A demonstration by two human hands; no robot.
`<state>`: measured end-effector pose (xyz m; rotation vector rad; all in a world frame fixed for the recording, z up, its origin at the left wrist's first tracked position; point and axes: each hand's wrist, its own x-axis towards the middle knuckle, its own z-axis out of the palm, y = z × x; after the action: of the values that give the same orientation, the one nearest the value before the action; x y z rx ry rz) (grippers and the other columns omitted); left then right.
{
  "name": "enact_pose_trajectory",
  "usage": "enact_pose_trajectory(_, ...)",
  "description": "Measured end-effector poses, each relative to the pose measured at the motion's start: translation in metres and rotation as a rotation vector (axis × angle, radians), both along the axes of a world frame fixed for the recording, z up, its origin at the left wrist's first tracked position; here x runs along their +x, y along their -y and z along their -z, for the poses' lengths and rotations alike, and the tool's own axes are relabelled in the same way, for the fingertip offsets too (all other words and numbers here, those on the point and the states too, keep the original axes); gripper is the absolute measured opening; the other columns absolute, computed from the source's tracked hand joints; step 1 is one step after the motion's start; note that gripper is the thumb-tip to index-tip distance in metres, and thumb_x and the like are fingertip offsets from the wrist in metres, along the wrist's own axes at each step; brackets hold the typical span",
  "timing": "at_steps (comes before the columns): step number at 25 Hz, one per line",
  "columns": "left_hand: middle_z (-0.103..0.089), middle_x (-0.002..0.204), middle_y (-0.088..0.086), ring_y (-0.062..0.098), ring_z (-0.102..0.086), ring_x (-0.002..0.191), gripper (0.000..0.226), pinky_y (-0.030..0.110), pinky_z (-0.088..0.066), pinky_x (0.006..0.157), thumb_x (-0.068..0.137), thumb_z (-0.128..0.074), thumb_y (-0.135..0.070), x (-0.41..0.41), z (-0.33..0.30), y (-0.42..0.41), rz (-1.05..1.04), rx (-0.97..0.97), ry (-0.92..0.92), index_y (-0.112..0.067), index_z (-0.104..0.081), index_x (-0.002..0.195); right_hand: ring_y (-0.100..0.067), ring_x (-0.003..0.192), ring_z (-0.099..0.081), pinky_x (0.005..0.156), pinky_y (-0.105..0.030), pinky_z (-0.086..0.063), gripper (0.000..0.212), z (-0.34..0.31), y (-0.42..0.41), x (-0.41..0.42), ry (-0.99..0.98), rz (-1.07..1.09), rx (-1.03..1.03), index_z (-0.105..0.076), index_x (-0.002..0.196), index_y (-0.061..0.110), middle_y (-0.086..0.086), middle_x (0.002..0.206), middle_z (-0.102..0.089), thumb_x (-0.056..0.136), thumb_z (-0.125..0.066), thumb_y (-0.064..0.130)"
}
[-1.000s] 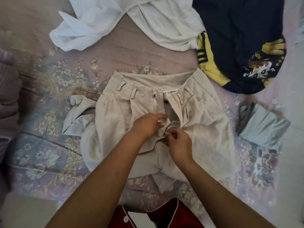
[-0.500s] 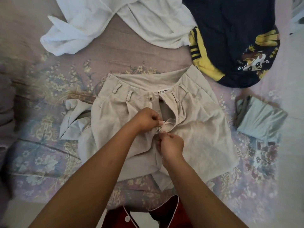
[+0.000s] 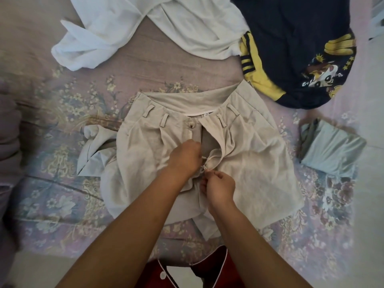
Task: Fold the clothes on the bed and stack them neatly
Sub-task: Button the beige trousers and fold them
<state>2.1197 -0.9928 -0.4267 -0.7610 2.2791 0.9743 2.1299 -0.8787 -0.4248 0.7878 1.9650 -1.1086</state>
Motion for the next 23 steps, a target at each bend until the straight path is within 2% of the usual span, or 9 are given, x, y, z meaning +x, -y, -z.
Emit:
enact_pose_trajectory(3, -0.063, 0.104, 0.022, 0.035, -0.059, 0.100, 0.012, 0.046, -0.045, 0.087, 0.096, -0.062, -0.006, 0.034, -0.009, -0.019, -0.401, -0.071, -0.285, 0.005, -0.064, 0.101, -0.015, 0.052, -0.046, 0.047, -0.024, -0.037, 0.028, -0.004, 0.002, -0.008, 0.087, 0.127, -0.062, -0.060, 0.064, 0.008, -0.005, 0.060, -0.056, 0.092, -0.064, 0.004)
enact_pose_trajectory(5, -0.066, 0.101, 0.020, 0.034, -0.061, 0.097, 0.012, 0.045, -0.046, 0.086, 0.096, -0.063, -0.006, 0.055, -0.013, -0.035, -0.499, -0.054, -0.232, 0.004, -0.067, 0.101, -0.014, 0.047, -0.043, 0.042, -0.023, -0.033, 0.025, -0.008, 0.005, -0.015, 0.182, 0.244, -0.109, -0.060, 0.065, 0.005, -0.006, 0.059, -0.055, 0.090, -0.065, 0.000)
enact_pose_trajectory(8, -0.071, 0.103, 0.015, 0.027, -0.067, 0.096, 0.024, 0.035, -0.051, 0.085, 0.095, -0.068, -0.010, 0.063, -0.014, -0.060, -0.710, 0.137, -0.094, 0.001, -0.068, 0.115, -0.011, 0.042, -0.038, 0.036, -0.019, -0.025, 0.026, -0.013, 0.008, -0.026, 0.320, 0.361, -0.173, -0.055, 0.066, 0.002, -0.008, 0.058, -0.049, 0.090, -0.061, -0.006)
enact_pose_trajectory(11, -0.073, 0.096, 0.014, 0.025, -0.068, 0.090, 0.020, 0.035, -0.052, 0.084, 0.091, -0.074, -0.015, 0.054, -0.005, -0.065, -1.008, 0.199, -0.014, -0.001, -0.070, 0.105, -0.009, 0.040, -0.036, 0.034, -0.017, -0.022, 0.027, -0.015, 0.007, -0.032, 0.390, 0.278, -0.176, -0.055, 0.067, 0.003, -0.006, 0.059, -0.047, 0.093, -0.061, -0.003)
enact_pose_trajectory(13, -0.070, 0.082, 0.015, 0.024, -0.062, 0.074, 0.012, 0.035, -0.049, 0.074, 0.090, -0.073, -0.010, 0.049, -0.003, -0.067, -1.064, 0.201, -0.034, -0.005, -0.067, 0.082, -0.009, 0.041, -0.036, 0.035, -0.018, -0.023, 0.026, -0.015, 0.007, -0.031, 0.391, 0.191, -0.146, -0.056, 0.068, 0.004, -0.005, 0.059, -0.049, 0.093, -0.062, -0.001)
enact_pose_trajectory(15, -0.062, 0.071, 0.025, 0.020, -0.046, 0.059, 0.029, 0.033, -0.039, 0.062, 0.089, -0.066, 0.001, 0.048, -0.003, -0.072, -1.079, 0.176, -0.110, -0.007, -0.054, 0.063, -0.011, 0.040, -0.036, 0.035, -0.020, -0.024, 0.024, -0.014, 0.009, -0.029, 0.367, 0.138, -0.118, -0.057, 0.067, 0.003, -0.007, 0.058, -0.050, 0.091, -0.061, -0.003)
enact_pose_trajectory(17, -0.058, 0.069, 0.026, 0.018, -0.042, 0.061, 0.028, 0.031, -0.034, 0.061, 0.088, -0.062, 0.007, 0.053, -0.001, -0.076, -1.041, 0.136, -0.140, -0.004, -0.054, 0.064, -0.012, 0.040, -0.035, 0.036, -0.020, -0.025, 0.023, -0.013, 0.010, -0.028, 0.354, 0.096, -0.111, -0.057, 0.068, 0.001, -0.008, 0.055, -0.049, 0.090, -0.056, -0.005)
enact_pose_trajectory(20, -0.061, 0.075, 0.010, 0.025, -0.055, 0.073, 0.016, 0.033, -0.041, 0.069, 0.090, -0.061, 0.009, 0.060, 0.004, -0.076, -0.951, 0.130, -0.181, -0.001, -0.065, 0.078, -0.012, 0.039, -0.034, 0.037, -0.020, -0.025, 0.027, -0.010, 0.009, -0.026, 0.359, -0.023, -0.082, -0.058, 0.067, 0.004, -0.006, 0.053, -0.048, 0.092, -0.051, -0.001)
enact_pose_trajectory(23, -0.064, 0.085, 0.017, 0.033, -0.060, 0.081, 0.012, 0.038, -0.042, 0.072, 0.091, -0.060, 0.008, 0.065, 0.004, -0.077, -0.851, 0.085, -0.208, 0.001, -0.066, 0.083, -0.013, 0.039, -0.034, 0.037, -0.020, -0.024, 0.029, -0.009, 0.009, -0.024, 0.360, -0.084, -0.084, -0.056, 0.065, 0.006, -0.006, 0.052, -0.046, 0.092, -0.052, 0.000)
